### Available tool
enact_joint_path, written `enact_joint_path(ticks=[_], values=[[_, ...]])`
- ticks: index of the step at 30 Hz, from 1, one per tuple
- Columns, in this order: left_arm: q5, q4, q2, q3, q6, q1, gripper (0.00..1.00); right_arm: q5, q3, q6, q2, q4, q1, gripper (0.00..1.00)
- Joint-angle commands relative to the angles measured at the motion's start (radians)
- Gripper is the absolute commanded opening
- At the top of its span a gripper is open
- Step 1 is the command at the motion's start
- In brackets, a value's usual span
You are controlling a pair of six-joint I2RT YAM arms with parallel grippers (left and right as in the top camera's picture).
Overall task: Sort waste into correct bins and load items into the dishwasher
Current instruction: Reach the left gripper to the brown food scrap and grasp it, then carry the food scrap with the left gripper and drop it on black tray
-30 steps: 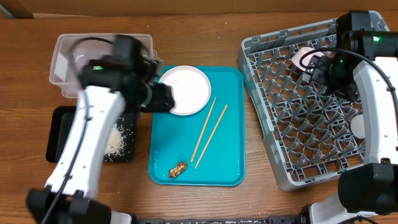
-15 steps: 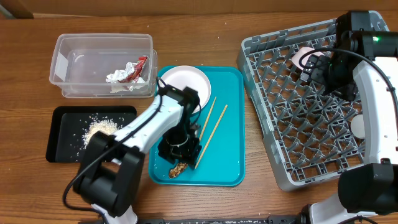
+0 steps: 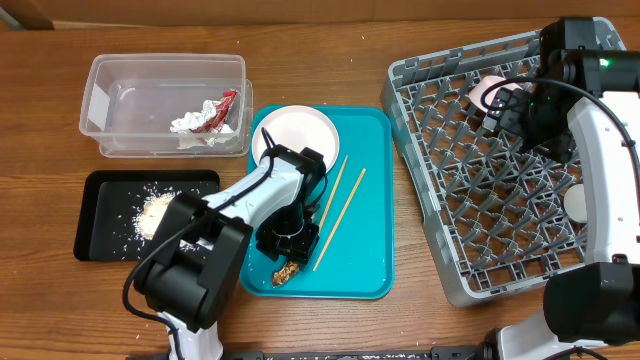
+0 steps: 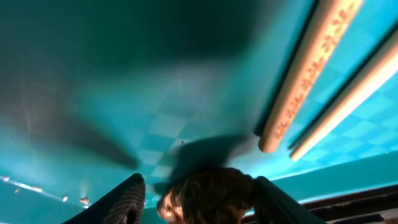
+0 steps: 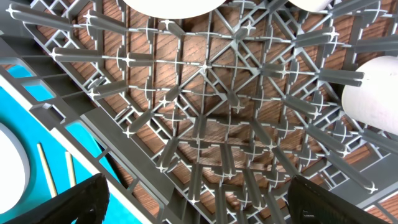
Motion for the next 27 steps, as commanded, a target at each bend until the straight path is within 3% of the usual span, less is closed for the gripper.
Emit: enact_joint_path(ticks=[1,4,8,17,27], values=[[-0.017,0.007,0.021,-0.026,-0.014,-0.008,0.45,-0.005,0.006,-0.004,0.001,0.003,-0.002,0.94],[-0.017,0.007,0.021,-0.029,-0.014,-0.008,0.23,-0.005,0.006,-0.004,0.001,0.003,-0.002,0.94],[-0.017,0.006,0.021,-0.026,-0.023,-0.007,0.04,-0.005,0.006,-0.004,0.001,0.003,-0.002,0.94],[-0.021,-0.005,-0.045,0.048,-0.059,0.034,0.04,-0.005,0.006,-0.004,0.001,0.002,-0.002,0.94],[-0.187,0.008,-0.312,0.107,-0.103,0.370,0.04,-0.005,0.006,-0.004,0.001,0.003,-0.002,0.94]])
